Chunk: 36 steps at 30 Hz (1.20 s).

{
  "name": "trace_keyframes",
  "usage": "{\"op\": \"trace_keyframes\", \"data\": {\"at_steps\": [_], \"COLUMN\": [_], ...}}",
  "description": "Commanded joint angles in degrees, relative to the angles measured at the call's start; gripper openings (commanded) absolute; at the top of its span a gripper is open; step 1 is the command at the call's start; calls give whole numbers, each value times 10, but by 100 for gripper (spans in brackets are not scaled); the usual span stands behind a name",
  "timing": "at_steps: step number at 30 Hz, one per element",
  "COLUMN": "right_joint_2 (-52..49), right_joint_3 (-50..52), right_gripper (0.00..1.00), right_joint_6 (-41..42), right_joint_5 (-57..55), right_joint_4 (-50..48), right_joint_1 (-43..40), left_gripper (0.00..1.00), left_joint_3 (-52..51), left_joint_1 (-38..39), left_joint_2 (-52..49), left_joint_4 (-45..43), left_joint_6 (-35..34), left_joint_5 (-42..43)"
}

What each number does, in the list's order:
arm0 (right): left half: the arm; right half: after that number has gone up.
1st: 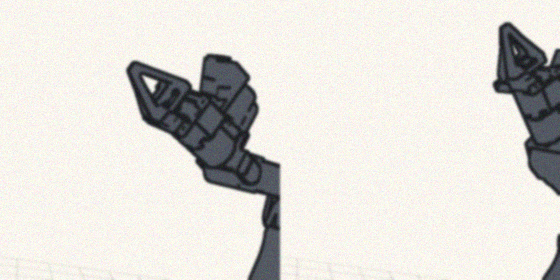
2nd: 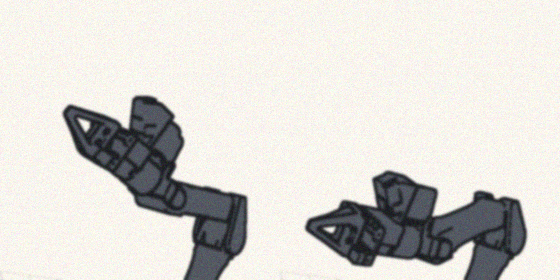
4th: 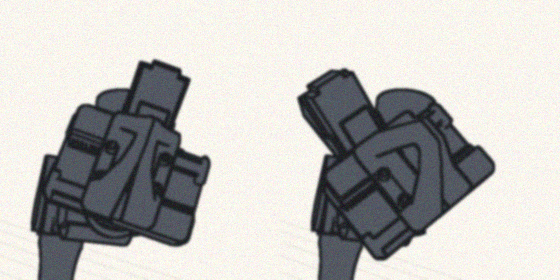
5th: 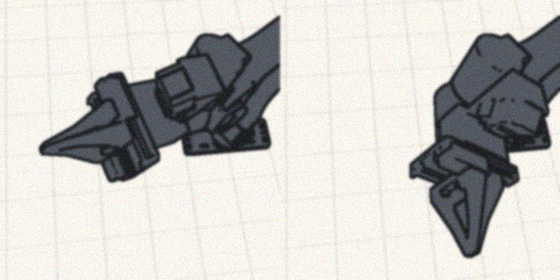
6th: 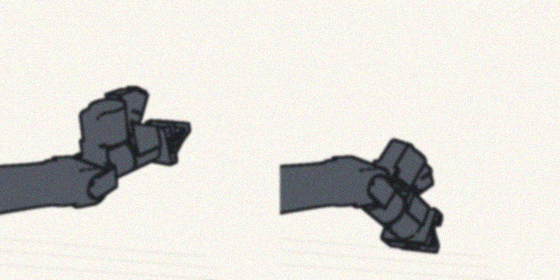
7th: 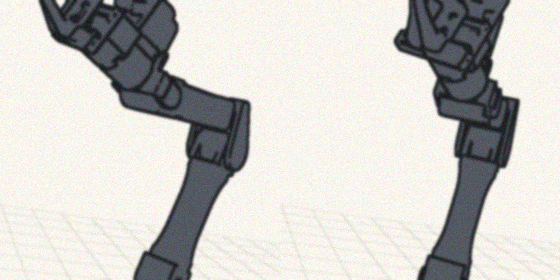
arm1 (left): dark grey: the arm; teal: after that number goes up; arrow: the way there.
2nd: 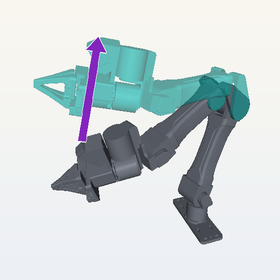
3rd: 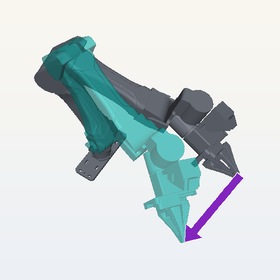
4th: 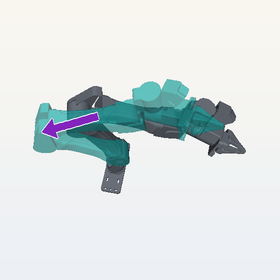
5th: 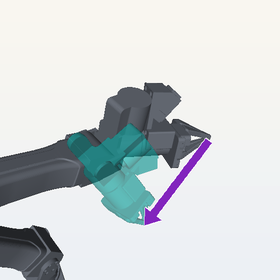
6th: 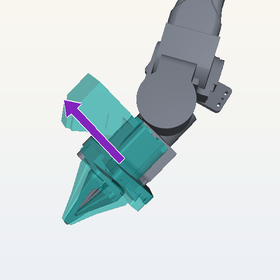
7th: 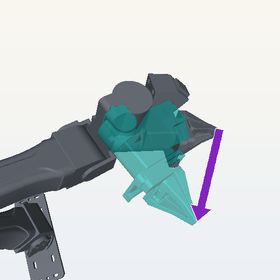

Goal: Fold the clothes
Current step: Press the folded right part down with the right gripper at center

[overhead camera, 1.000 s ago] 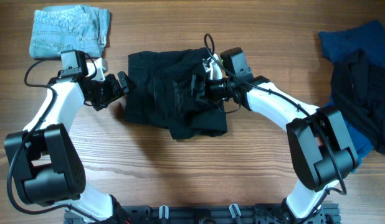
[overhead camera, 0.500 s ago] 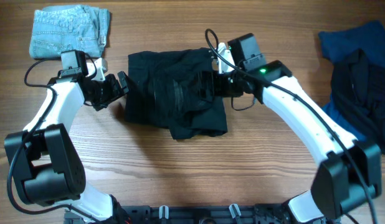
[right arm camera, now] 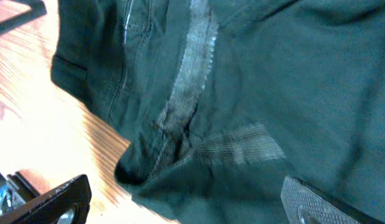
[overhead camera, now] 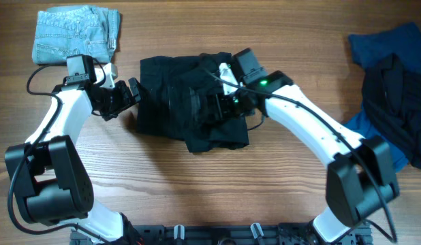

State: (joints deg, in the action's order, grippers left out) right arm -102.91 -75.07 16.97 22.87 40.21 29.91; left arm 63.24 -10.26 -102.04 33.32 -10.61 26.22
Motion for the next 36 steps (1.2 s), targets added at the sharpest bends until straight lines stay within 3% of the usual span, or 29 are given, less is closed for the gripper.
{"op": "trace_keyframes", "data": {"at_steps": [1, 14, 20, 30, 36], "right_joint_2": [-61, -95, -91, 43, 45], "right_joint_3": [-3, -3, -3, -4, -3], "right_gripper": [98, 99, 100, 100, 100], "right_joint_6": [37, 53, 13, 102, 36], "right_joint_5": [-4, 186, 214, -96, -139], "right_joint_4": [-33, -212, -219, -46, -24], "right_joint_1": [17, 83, 109, 58, 20], "left_gripper": [100, 100, 100, 100, 100], "left_joint_3": [-5, -5, -5, -5, -5], "left_joint_1": [-5, -5, -5, -5, -5], "left_joint_2": [10, 10, 10, 10, 10], "left_joint_4": [1, -3, -2, -3, -3], "left_joint_6": [-1, -1, -1, -1, -1], "left_joint_5": [-1, -2, -2, -4, -3]}}
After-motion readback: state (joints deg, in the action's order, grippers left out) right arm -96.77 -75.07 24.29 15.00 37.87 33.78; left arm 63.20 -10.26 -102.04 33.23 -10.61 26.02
